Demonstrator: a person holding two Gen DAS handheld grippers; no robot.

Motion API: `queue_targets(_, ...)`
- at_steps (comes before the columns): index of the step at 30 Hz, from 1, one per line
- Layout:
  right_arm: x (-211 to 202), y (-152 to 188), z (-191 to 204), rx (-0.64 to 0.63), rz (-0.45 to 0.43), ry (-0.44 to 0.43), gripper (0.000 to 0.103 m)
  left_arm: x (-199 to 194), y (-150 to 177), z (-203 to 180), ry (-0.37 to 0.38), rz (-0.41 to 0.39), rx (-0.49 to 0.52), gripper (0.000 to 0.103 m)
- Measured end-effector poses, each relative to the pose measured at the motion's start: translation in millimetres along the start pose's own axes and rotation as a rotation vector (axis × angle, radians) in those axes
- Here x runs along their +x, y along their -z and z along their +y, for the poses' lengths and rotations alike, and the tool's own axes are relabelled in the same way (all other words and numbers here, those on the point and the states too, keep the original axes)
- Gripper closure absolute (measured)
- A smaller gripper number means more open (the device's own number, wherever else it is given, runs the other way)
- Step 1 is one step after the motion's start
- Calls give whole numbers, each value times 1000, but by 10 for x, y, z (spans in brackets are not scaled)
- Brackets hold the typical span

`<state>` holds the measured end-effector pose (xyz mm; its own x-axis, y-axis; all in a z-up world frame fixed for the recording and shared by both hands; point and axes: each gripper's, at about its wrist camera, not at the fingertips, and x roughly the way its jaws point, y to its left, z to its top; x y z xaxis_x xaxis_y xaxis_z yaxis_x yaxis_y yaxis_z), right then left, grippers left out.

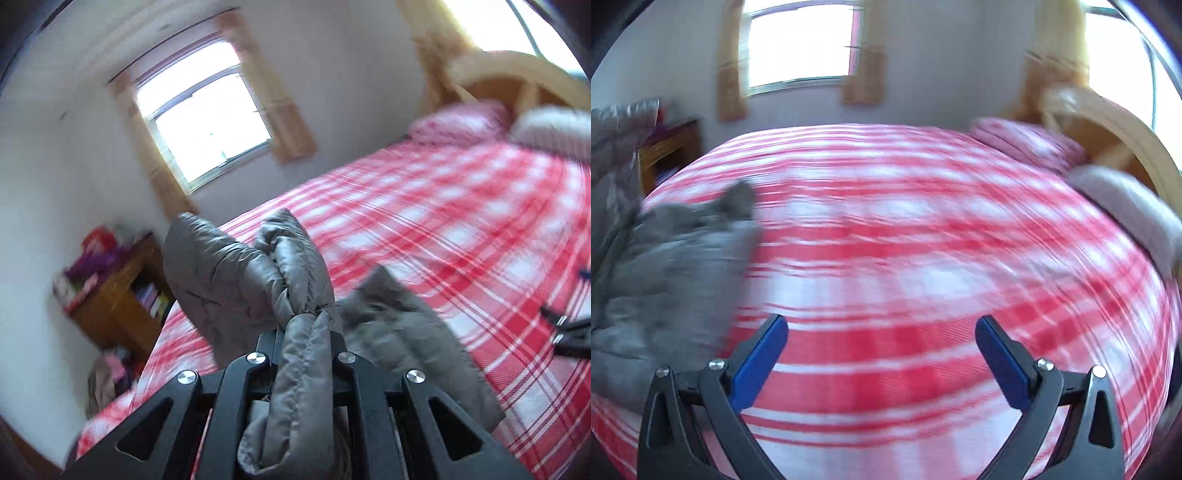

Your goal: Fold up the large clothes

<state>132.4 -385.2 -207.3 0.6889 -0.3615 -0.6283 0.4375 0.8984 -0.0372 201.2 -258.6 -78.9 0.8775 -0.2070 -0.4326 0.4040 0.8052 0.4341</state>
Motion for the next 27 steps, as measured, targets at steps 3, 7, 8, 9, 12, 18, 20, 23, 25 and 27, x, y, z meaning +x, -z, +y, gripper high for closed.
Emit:
queue_targets(3,60,90,-355,67,12,26,0,278,72,-697,10,21,138,95)
queue_targets(7,117,126,-559,120,49,-7,0,483,315,-1199,-11,32,254,93)
queue_targets(8,126,127,-582,130,49,-18,0,485,334,-1245,-23,23,269,88)
queue_targets(9,114,118,-591,133,46,-22,0,475,345,-1286,-32,11,281,87)
queue_targets(12,144,92,-565,122,70,-45,0,307,289,-1257,-31,-4,291,67)
queue_targets(18,208,105,-590,132,92,-26,7,-313,-10,-885,-45,-181,188,11)
queue_targets(20,168,51,-558,116,85,2,21,-351,-86,-588,-69,-156,108,11)
queue_targets(23,93,-137,-438,98,80,-20,22,-184,-100,-87,-121,-85,-38,11)
queue_targets(25,-35,-345,-280,73,34,-32,22,89,-11,404,-231,10,-168,11)
queue_targets(27,-195,-620,-24,29,-21,-61,22,389,139,816,-305,117,-304,11)
